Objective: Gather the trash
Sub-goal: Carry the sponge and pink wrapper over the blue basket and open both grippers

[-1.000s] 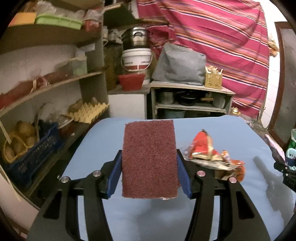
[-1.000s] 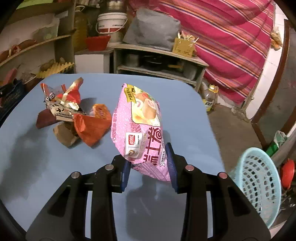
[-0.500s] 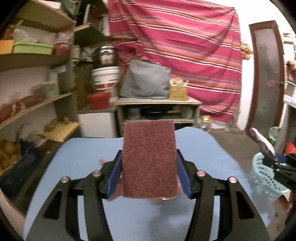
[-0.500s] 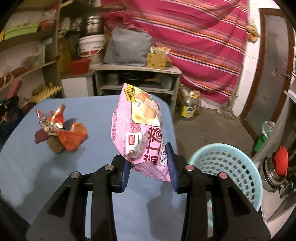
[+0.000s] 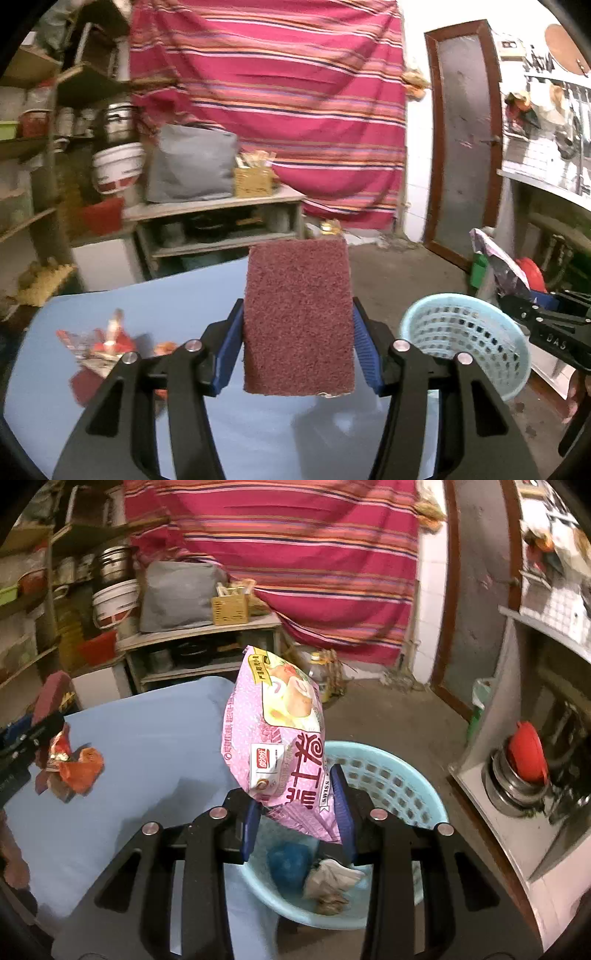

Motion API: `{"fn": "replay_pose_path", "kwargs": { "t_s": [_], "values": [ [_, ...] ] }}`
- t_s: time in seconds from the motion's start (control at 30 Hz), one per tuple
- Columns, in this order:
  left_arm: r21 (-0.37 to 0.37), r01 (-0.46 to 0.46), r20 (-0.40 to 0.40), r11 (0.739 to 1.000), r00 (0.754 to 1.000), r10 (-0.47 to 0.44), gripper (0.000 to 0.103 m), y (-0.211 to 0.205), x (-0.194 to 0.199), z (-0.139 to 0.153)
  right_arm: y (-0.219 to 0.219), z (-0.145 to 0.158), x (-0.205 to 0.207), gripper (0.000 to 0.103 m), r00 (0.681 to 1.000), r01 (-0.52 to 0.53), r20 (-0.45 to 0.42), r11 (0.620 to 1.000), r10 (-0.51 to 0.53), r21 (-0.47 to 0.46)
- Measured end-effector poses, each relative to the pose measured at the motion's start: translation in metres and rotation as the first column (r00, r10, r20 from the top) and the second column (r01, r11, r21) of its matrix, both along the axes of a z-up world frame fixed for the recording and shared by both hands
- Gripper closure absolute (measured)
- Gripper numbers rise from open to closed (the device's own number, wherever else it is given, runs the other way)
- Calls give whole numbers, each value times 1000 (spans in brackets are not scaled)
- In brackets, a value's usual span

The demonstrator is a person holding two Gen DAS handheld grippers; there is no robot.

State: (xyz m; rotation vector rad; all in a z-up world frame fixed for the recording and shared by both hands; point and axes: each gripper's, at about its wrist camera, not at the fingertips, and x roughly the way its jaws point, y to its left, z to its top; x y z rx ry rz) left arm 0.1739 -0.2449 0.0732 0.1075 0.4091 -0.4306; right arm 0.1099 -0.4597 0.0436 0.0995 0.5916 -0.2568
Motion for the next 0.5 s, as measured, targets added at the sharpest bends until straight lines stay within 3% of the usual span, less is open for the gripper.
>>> {"fn": "replay_pose_path", "kwargs": {
  "t_s": [0.5],
  "values": [
    [66,199,-126,978,974,-190,48,-147,18,-47,-70,-29,-3,67,992,112,-72,989,-105,94]
  ]
}}
